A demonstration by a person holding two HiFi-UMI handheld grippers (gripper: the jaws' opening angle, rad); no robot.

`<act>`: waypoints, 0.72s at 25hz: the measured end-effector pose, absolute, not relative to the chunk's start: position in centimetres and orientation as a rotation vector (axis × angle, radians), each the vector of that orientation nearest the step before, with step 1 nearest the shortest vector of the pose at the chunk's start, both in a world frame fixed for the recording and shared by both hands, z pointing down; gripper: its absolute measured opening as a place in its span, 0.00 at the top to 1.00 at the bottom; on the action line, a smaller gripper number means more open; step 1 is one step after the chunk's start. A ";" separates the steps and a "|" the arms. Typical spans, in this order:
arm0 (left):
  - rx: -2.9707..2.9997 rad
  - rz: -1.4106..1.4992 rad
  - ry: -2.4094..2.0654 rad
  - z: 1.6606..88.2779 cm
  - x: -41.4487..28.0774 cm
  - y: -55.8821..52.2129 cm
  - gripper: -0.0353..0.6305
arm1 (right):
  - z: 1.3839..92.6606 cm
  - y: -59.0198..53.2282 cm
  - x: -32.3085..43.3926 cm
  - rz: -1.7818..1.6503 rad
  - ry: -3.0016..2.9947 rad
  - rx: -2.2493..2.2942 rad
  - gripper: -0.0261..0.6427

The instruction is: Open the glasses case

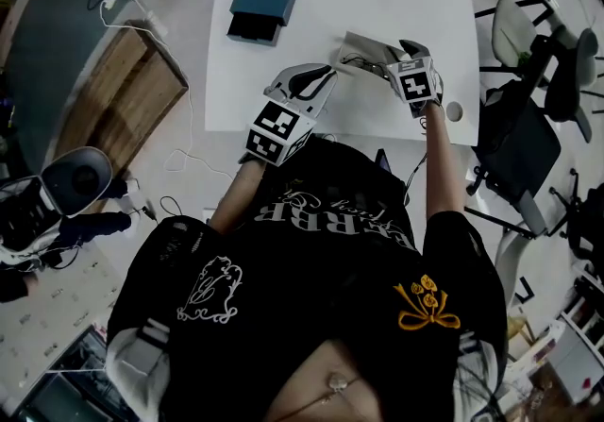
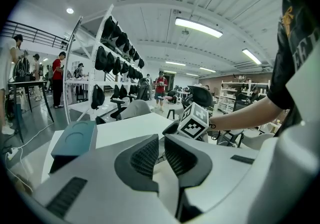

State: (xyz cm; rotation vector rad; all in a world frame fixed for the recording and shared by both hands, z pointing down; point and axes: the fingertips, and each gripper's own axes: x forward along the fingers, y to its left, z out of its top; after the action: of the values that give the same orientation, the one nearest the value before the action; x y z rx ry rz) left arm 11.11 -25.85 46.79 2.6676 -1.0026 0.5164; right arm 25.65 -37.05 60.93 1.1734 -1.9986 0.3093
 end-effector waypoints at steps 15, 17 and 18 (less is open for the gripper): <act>2.658 0.524 -0.954 47.4 11.7 -24.9 0.89 | 54.0 -30.3 22.6 0.413 -2.260 1.395 0.77; 2.649 0.529 -0.955 47.6 11.8 -24.8 0.89 | 53.6 -29.5 22.1 0.430 -2.282 1.393 0.77; 2.644 0.531 -0.956 47.7 11.9 -24.8 0.89 | 53.3 -29.1 21.9 0.443 -2.292 1.391 0.77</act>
State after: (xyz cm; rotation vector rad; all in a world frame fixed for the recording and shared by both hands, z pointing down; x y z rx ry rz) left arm 11.86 -24.82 47.66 2.6438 -0.9557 0.5307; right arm 21.88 -29.08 53.28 1.3905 -2.2922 0.4433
